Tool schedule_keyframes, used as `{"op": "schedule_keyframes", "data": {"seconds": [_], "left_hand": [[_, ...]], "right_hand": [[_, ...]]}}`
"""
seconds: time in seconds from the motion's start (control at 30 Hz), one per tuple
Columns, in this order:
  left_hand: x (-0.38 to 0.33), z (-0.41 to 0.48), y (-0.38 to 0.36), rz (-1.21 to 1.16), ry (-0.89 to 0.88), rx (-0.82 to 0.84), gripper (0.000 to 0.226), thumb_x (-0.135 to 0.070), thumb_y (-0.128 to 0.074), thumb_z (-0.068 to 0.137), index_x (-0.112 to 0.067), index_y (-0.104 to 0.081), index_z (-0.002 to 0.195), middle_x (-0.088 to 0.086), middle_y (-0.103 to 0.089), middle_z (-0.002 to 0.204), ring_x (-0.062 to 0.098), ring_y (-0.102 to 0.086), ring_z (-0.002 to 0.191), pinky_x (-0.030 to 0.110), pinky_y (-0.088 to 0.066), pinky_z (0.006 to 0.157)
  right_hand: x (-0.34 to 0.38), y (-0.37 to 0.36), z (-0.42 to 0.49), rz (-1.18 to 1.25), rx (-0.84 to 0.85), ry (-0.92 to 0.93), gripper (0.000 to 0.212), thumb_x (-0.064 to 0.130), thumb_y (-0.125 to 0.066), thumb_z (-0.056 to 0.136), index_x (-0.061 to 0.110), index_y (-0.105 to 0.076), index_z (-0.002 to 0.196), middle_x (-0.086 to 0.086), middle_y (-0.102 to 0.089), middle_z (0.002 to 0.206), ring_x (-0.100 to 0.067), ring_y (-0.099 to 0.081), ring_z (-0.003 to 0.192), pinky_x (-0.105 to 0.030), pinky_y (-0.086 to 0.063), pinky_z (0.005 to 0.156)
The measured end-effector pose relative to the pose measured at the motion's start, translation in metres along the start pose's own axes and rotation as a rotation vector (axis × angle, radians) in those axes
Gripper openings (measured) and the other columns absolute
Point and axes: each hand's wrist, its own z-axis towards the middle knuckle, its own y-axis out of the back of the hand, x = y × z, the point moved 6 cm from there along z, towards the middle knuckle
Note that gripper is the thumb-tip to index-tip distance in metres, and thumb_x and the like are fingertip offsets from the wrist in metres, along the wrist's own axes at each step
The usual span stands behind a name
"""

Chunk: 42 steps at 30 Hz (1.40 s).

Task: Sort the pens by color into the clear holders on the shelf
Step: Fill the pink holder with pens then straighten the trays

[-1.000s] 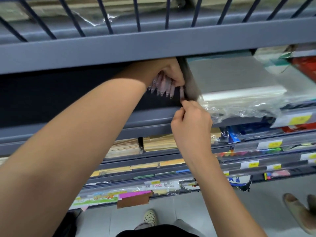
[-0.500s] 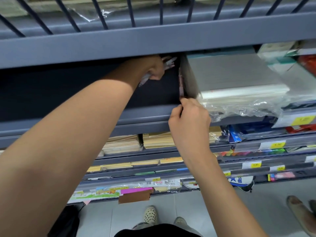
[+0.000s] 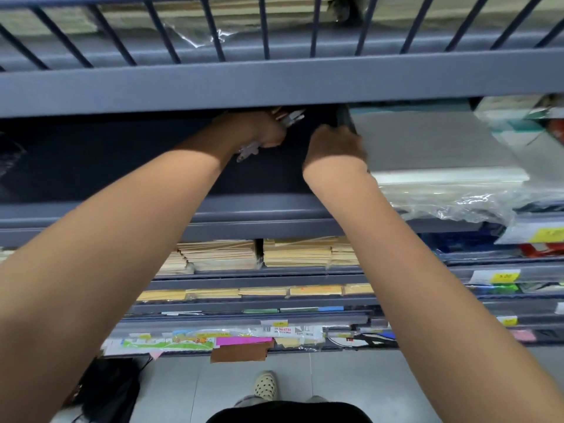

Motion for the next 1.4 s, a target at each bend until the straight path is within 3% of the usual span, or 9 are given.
{"op": "schedule_keyframes", "data": {"seconds": [0.1,0.23,0.33,0.43,0.7,0.87,1.07,1.17,1.4], "left_hand": [[0.009,-0.002,0.005,-0.089,0.037,-0.004,0.043,-0.020,-0.055,0.046,0.001,-0.069,0.081,0.021,-0.070,0.065,0.034,-0.071,0.062,0.034,-0.050,0.063],[0.027,-0.042,0.011,-0.228,0.031,-0.081,0.025,-0.016,-0.062,0.048,-0.005,-0.067,0.070,0.007,-0.066,0.050,0.020,-0.065,0.046,0.026,-0.048,0.045],[0.045,-0.079,0.007,-0.424,0.108,-0.139,0.011,-0.008,-0.065,0.058,-0.008,-0.065,0.069,0.004,-0.062,0.046,0.015,-0.060,0.037,0.022,-0.044,0.039],[0.066,-0.129,-0.006,-0.652,0.205,-0.166,0.012,-0.011,-0.066,0.057,-0.009,-0.065,0.069,0.004,-0.060,0.047,0.014,-0.054,0.034,0.018,-0.039,0.036],[0.120,-0.233,-0.087,-1.340,0.121,-0.319,0.032,-0.002,-0.057,0.058,-0.012,-0.060,0.088,0.002,-0.051,0.062,0.015,-0.046,0.047,0.023,-0.040,0.042],[0.172,-0.286,-0.122,-1.675,0.183,-0.503,0.026,0.004,-0.048,0.058,-0.011,-0.062,0.074,0.006,-0.045,0.062,0.019,-0.038,0.042,0.023,-0.037,0.041],[0.259,-0.348,-0.124,-1.762,0.324,-0.769,0.050,-0.009,-0.060,0.038,-0.005,-0.045,0.086,0.011,-0.037,0.063,0.017,-0.034,0.037,0.021,-0.030,0.039],[0.307,-0.374,-0.113,-1.806,0.300,-0.812,0.047,-0.011,-0.061,0.040,-0.007,-0.046,0.084,0.008,-0.040,0.062,0.018,-0.036,0.036,0.020,-0.033,0.039],[0.435,-0.423,-0.064,-1.754,0.244,-0.817,0.038,-0.012,-0.062,0.045,-0.007,-0.046,0.078,0.008,-0.041,0.059,0.019,-0.036,0.035,0.020,-0.034,0.039]], "right_hand": [[-0.003,-0.007,0.003,0.001,-0.015,0.028,0.031,0.000,-0.048,0.092,0.002,-0.060,0.120,-0.019,-0.059,0.126,-0.040,-0.056,0.119,-0.044,-0.050,0.086],[-0.004,-0.016,-0.004,0.125,0.068,0.025,0.023,0.015,-0.058,0.090,0.006,-0.064,0.111,-0.016,-0.067,0.112,-0.036,-0.065,0.105,-0.031,-0.047,0.072],[-0.016,-0.015,-0.029,0.395,0.088,0.059,0.025,0.034,-0.061,0.083,0.010,-0.065,0.088,-0.012,-0.072,0.076,-0.026,-0.072,0.066,-0.031,-0.059,0.062],[-0.029,-0.010,-0.065,0.745,0.143,0.113,0.013,0.027,-0.058,0.075,0.015,-0.061,0.075,-0.003,-0.065,0.048,-0.014,-0.059,0.035,-0.025,-0.047,0.034],[-0.022,-0.058,-0.130,1.225,0.560,0.330,0.027,-0.006,-0.054,0.087,0.021,-0.050,0.085,-0.018,-0.066,0.068,-0.029,-0.056,0.045,-0.029,-0.047,0.041],[0.017,-0.088,-0.168,1.186,0.725,0.431,0.020,0.027,-0.048,0.100,0.020,-0.059,0.085,-0.016,-0.068,0.072,-0.031,-0.060,0.053,-0.031,-0.053,0.046],[0.099,-0.119,-0.215,1.071,0.919,0.606,0.024,0.041,-0.048,0.094,0.025,-0.064,0.086,-0.016,-0.069,0.077,-0.030,-0.064,0.058,-0.035,-0.056,0.053],[0.150,-0.136,-0.237,1.060,0.948,0.671,0.021,0.043,-0.048,0.093,0.033,-0.064,0.104,-0.014,-0.070,0.081,-0.027,-0.064,0.057,-0.032,-0.056,0.054],[0.284,-0.176,-0.292,1.037,0.929,0.810,0.049,0.037,-0.041,0.099,0.044,-0.028,0.146,-0.007,-0.068,0.095,-0.024,-0.066,0.073,-0.029,-0.058,0.069]]}}
